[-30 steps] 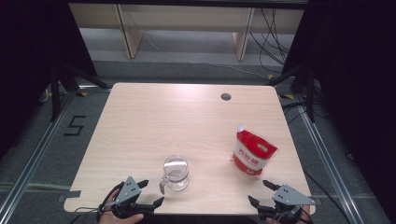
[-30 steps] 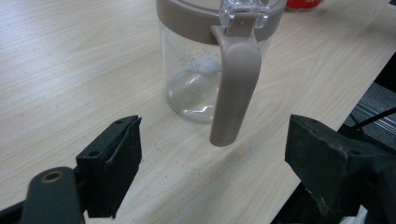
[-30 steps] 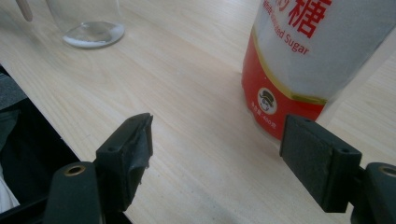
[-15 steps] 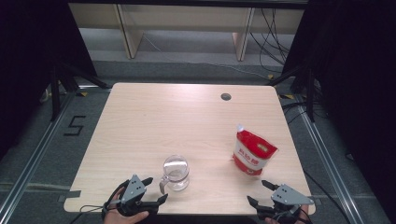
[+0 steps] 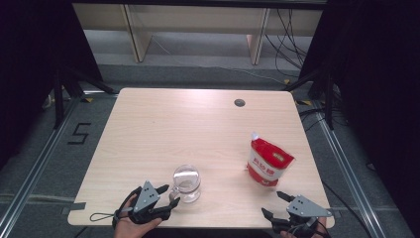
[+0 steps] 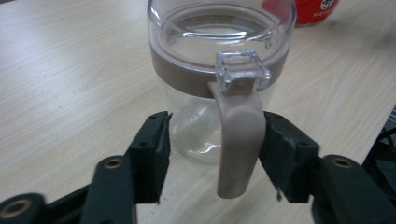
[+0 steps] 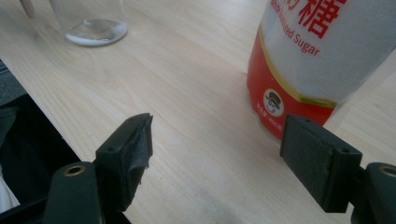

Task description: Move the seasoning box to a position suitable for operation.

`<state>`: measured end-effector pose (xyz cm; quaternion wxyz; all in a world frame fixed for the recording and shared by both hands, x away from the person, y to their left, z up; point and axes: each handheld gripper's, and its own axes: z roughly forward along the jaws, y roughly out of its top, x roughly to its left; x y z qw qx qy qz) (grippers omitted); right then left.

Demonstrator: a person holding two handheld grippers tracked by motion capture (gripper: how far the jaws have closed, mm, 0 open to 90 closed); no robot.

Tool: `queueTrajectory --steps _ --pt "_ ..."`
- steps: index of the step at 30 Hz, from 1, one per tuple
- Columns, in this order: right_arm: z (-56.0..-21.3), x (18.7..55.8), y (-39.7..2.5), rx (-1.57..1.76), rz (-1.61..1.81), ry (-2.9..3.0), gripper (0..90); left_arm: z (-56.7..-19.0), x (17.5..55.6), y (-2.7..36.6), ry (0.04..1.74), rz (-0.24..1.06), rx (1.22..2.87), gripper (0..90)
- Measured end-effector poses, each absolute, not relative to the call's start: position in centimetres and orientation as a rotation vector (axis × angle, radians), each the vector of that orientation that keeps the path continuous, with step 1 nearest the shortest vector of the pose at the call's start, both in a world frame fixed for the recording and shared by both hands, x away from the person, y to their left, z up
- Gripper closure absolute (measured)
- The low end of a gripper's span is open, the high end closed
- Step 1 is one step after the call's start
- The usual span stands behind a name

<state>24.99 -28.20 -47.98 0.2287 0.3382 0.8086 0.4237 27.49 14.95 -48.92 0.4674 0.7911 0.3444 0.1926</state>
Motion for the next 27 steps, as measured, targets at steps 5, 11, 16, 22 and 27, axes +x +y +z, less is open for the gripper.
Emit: queueTrajectory --steps 5,11,16,22,27 --pt "-47.9 24.9 -28.2 0.931 1.155 2.223 26.1 -48.9 27.7 15.2 0.824 0.466 1.947 48.2" --pt "-47.9 24.9 -28.2 0.934 1.155 2.226 26.1 -48.8 27.7 15.5 0.824 0.485 1.955 54.8" --pt "-47.9 24.9 -28.2 0.93 1.156 2.223 26.1 -48.8 28.0 16.0 0.846 0.505 1.962 58.2" --pt "-47.9 24.9 -28.1 0.945 1.159 2.232 26.1 -48.9 28.7 16.6 0.879 0.523 1.972 62.2" --pt "-47.9 24.7 -28.1 0.964 1.165 2.223 26.1 -49.1 28.7 16.4 0.854 0.528 1.999 72.4"
